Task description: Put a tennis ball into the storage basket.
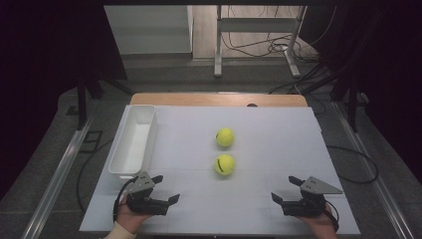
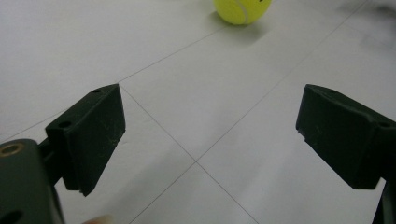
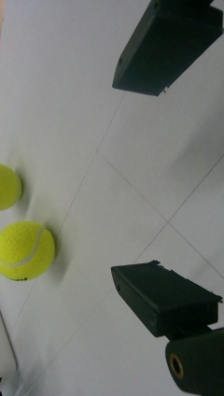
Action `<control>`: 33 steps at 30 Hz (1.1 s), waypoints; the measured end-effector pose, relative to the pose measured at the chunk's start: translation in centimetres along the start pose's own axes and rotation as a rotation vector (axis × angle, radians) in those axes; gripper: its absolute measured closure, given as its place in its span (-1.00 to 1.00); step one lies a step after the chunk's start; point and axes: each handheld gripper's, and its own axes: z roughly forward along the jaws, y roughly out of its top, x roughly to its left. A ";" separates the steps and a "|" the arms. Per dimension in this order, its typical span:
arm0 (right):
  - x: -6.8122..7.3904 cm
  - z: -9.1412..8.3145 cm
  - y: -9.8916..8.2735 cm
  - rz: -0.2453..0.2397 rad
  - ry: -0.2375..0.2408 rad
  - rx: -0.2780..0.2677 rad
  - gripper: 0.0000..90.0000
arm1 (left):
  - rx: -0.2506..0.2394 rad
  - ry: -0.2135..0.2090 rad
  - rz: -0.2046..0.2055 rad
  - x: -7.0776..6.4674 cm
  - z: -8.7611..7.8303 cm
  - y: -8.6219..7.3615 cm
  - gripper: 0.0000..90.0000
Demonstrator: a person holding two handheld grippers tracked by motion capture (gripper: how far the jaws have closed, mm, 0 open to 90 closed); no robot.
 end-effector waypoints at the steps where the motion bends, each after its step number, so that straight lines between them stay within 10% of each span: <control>1: 0.0 0.0 0.0 -0.003 0.000 0.001 -0.78 | -0.002 0.000 -0.001 0.0 -0.1 0.0 -0.79; 33: 0.3 0.4 -0.1 -0.021 -0.002 0.042 -0.75 | -0.011 -0.025 -0.007 -0.1 -0.4 0.9 -0.79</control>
